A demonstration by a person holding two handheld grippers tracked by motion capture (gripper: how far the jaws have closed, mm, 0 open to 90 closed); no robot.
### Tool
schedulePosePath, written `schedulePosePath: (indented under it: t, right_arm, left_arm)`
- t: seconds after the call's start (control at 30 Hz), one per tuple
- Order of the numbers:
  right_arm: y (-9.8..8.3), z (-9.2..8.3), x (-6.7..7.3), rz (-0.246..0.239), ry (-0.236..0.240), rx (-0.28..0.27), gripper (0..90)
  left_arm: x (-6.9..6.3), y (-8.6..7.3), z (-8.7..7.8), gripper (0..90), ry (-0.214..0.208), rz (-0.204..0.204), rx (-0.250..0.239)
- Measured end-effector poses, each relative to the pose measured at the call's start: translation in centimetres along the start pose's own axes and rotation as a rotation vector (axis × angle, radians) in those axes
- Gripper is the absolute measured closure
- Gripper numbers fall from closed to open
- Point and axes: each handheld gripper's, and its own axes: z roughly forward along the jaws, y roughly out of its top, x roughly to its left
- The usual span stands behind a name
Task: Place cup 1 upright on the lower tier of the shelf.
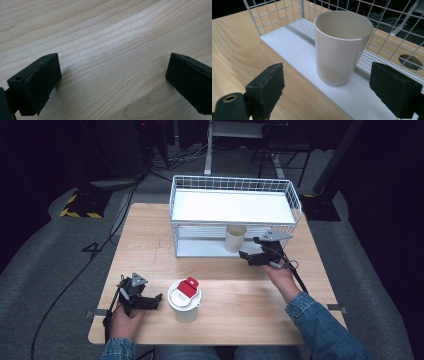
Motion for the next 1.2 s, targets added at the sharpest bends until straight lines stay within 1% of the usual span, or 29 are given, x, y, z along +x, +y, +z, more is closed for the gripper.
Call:
schedulePosePath:
  t: [0.13,0.2,0.23,0.27,0.3,0.33,0.37,0.43,0.47,0.53,0.57,0.67,0.8,0.9,1.1,1.13,1.17,1.2]
  right_arm:
    - [-0.1,-1.6,0.4,-0.011,0.016,-0.007,13.1]
    - [-0.2,-2.8,0.8,-0.024,0.026,-0.006,13.0]
    - [-0.2,-2.8,0.8,-0.024,0.026,-0.006,13.0]
    - [-0.4,-3.5,1.0,-0.032,0.03,-0.003,13.1]
    - [-0.4,-3.5,1.0,-0.032,0.03,-0.003,13.1]
    - [-0.5,-4.3,1.2,-0.035,0.034,-0.002,13.1]
    - [-0.7,-4.6,1.3,-0.035,0.037,0.001,13.1]
    - [-0.9,-5.3,1.4,-0.039,0.045,0.004,13.1]
    - [-0.9,-5.3,1.4,-0.039,0.045,0.004,13.1]
    - [-1.4,-6.1,1.7,-0.043,0.049,0.008,13.1]
    - [-1.4,-6.1,1.7,-0.043,0.049,0.008,13.1]
    - [-1.8,-6.9,1.9,-0.042,0.051,0.015,13.1]
    - [-2.5,-8.3,2.1,-0.05,0.054,0.015,13.6]
    - [-2.9,-8.7,2.1,-0.048,0.056,0.026,14.0]
    - [-4.2,-10.0,2.1,-0.032,0.066,0.04,14.1]
    - [-4.7,-10.4,2.1,-0.022,0.067,0.037,14.2]
    - [-4.7,-10.4,2.1,-0.022,0.067,0.037,14.2]
    - [-5.3,-10.9,2.0,-0.01,0.066,0.038,14.2]
  left_arm:
    - [0.0,0.0,0.0,0.6,0.002,-0.002,-0.001]
    - [0.0,0.0,0.0,0.6,0.002,-0.003,-0.002]
    - [0.0,0.0,0.0,0.6,0.002,-0.003,-0.002]
    - [0.0,0.0,0.0,0.6,0.002,-0.002,-0.001]
    - [0.0,0.0,0.0,0.6,0.002,-0.002,-0.001]
    - [0.0,0.0,0.0,0.6,0.002,-0.002,-0.001]
    - [0.0,0.0,0.0,0.6,0.002,-0.002,-0.001]
    - [0.0,0.0,0.0,0.6,0.002,-0.002,-0.001]
    - [0.0,0.0,0.0,0.6,0.002,-0.002,-0.001]
    - [0.0,0.0,0.0,0.6,0.002,-0.003,-0.001]
    - [0.0,0.0,0.0,0.6,0.002,-0.002,-0.001]
    - [0.0,0.0,0.0,0.6,0.003,-0.002,0.0]
    - [0.0,0.0,0.0,0.6,-0.004,-0.001,0.002]
    - [0.0,0.0,0.0,0.6,-0.002,-0.001,0.001]
    - [0.0,0.0,0.0,0.6,-0.004,-0.001,0.002]
    - [0.0,0.0,0.0,0.6,-0.004,-0.001,0.002]
    - [0.0,0.0,0.0,0.6,-0.004,-0.001,0.002]
    - [0.0,0.0,0.0,0.6,-0.004,-0.001,0.002]
